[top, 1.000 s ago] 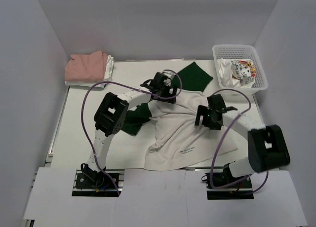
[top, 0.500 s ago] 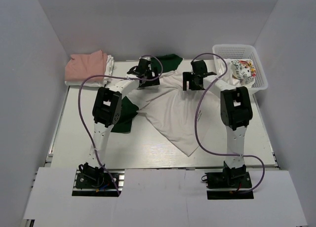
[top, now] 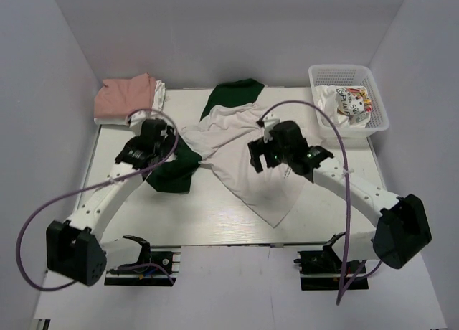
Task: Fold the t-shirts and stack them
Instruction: Flatten out the tshirt
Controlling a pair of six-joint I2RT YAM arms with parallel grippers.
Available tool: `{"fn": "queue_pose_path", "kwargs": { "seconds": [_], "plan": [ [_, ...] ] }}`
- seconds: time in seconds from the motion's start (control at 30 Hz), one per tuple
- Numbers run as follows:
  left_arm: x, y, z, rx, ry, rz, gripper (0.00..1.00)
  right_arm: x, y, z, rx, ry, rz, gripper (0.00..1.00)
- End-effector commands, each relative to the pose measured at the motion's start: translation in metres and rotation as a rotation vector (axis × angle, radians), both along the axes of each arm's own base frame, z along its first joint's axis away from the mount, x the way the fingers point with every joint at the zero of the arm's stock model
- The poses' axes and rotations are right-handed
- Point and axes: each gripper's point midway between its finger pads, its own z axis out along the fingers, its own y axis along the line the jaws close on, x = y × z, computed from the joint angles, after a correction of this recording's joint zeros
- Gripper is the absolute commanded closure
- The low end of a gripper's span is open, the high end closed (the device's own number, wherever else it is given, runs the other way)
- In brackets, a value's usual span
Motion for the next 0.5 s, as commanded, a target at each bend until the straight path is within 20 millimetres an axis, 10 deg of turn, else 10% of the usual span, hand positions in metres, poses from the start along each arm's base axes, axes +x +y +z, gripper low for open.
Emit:
{"fn": "queue_pose_path", "kwargs": {
  "seconds": [0.0,0.17,0.47],
  "plan": [
    [-0.089,0.062,-0.096,0.049,0.326,0.315,0.00,-0.062,0.004,-0.052,-0.063,0.172,0.083,0.10],
    [-0.141,0.086,-0.127,0.000,0.373,0.480,0.00,-0.115,-0.008,-0.080,-0.211,0.289,0.125,0.10],
    [-0.123,0.117,-0.144,0.039,0.348,0.612,0.02,-0.169,-0.005,-0.120,-0.286,0.400,0.168,0.10]
  ]
}}
